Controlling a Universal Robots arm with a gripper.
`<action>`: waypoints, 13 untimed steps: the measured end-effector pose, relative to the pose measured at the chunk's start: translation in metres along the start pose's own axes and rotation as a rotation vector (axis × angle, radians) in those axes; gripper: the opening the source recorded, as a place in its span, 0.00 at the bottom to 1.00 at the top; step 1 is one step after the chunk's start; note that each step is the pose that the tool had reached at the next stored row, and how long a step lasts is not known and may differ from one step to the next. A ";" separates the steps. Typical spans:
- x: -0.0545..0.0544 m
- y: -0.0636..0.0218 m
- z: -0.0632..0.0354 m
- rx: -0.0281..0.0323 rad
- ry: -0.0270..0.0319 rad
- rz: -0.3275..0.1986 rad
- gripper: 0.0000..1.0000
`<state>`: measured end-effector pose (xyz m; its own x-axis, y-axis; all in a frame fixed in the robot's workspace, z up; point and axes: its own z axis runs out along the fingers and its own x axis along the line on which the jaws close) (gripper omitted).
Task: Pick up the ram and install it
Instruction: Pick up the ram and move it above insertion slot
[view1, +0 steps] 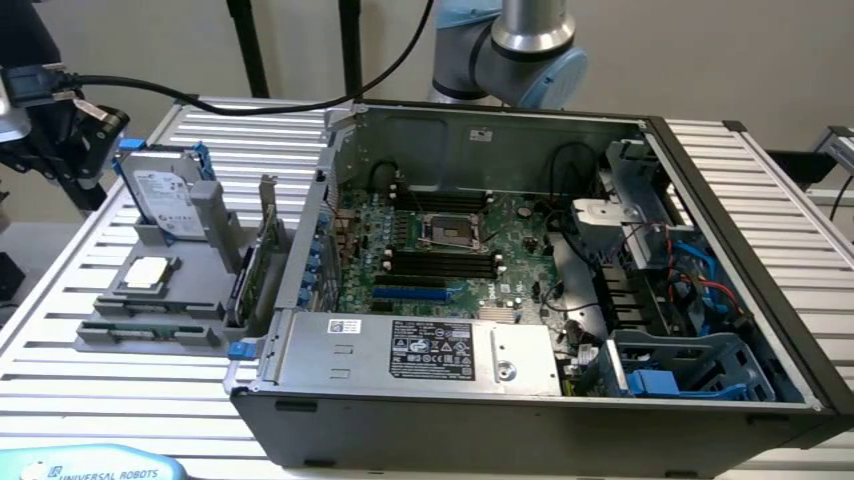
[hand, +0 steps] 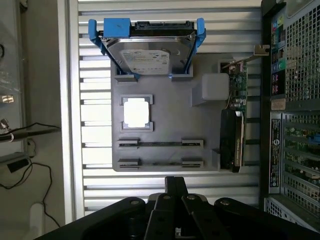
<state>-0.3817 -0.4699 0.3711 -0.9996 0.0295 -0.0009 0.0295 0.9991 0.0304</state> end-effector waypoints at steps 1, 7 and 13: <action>0.000 0.0002 0.0001 -0.0001 0.0002 -0.009 0.11; 0.000 0.0003 0.0013 0.0000 0.0037 -0.114 0.11; 0.000 0.0001 0.0039 -0.0002 0.0069 -0.223 0.11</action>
<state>-0.3818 -0.4696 0.3672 -0.9813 -0.1927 -0.0008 -0.1927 0.9808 0.0304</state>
